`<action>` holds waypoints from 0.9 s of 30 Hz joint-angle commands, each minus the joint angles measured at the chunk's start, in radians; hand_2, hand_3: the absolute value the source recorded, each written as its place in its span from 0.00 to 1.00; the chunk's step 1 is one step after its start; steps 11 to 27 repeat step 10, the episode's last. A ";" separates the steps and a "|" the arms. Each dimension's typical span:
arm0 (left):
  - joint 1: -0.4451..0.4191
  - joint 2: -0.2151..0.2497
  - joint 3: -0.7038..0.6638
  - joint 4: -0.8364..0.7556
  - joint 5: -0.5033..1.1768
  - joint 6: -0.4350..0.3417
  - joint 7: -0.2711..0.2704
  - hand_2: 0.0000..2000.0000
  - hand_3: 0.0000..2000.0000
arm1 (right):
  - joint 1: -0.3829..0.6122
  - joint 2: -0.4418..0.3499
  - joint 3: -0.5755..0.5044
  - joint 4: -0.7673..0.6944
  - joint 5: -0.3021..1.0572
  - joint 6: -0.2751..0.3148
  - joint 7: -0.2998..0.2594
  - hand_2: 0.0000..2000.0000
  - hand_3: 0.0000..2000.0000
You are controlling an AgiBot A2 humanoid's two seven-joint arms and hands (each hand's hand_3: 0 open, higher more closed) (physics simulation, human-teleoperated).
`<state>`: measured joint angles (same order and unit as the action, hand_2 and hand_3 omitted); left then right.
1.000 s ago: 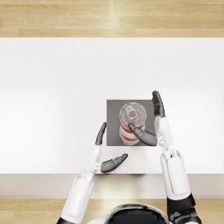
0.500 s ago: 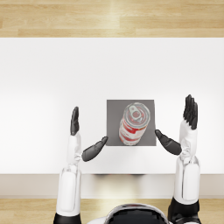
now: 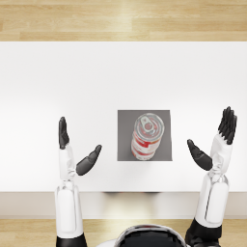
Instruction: Pick up the red can on the left and place it in the middle, then pick up the red can on the right and place it on top of the can in the middle
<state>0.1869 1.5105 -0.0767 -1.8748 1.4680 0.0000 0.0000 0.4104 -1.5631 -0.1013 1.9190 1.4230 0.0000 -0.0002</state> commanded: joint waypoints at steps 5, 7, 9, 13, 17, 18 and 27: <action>0.000 0.000 -0.001 0.000 0.000 0.000 0.000 0.00 0.00 | -0.001 0.000 -0.001 0.000 0.000 0.000 0.000 0.00 0.00; 0.000 0.000 -0.002 0.000 0.000 0.000 0.000 0.00 0.00 | -0.001 0.000 -0.001 0.000 0.000 0.000 0.000 0.00 0.00; 0.000 0.000 -0.002 0.000 0.000 0.000 0.000 0.00 0.00 | -0.001 0.000 -0.001 0.000 0.000 0.000 0.000 0.00 0.00; 0.000 0.000 -0.002 0.000 0.000 0.000 0.000 0.00 0.00 | -0.001 0.000 -0.001 0.000 0.000 0.000 0.000 0.00 0.00; 0.000 0.000 -0.002 0.000 0.000 0.000 0.000 0.00 0.00 | -0.001 0.000 -0.001 0.000 0.000 0.000 0.000 0.00 0.00; 0.000 0.000 -0.002 0.000 0.000 0.000 0.000 0.00 0.00 | -0.001 0.000 -0.001 0.000 0.000 0.000 0.000 0.00 0.00; 0.000 0.000 -0.002 0.000 0.000 0.000 0.000 0.00 0.00 | -0.001 0.000 -0.001 0.000 0.000 0.000 0.000 0.00 0.00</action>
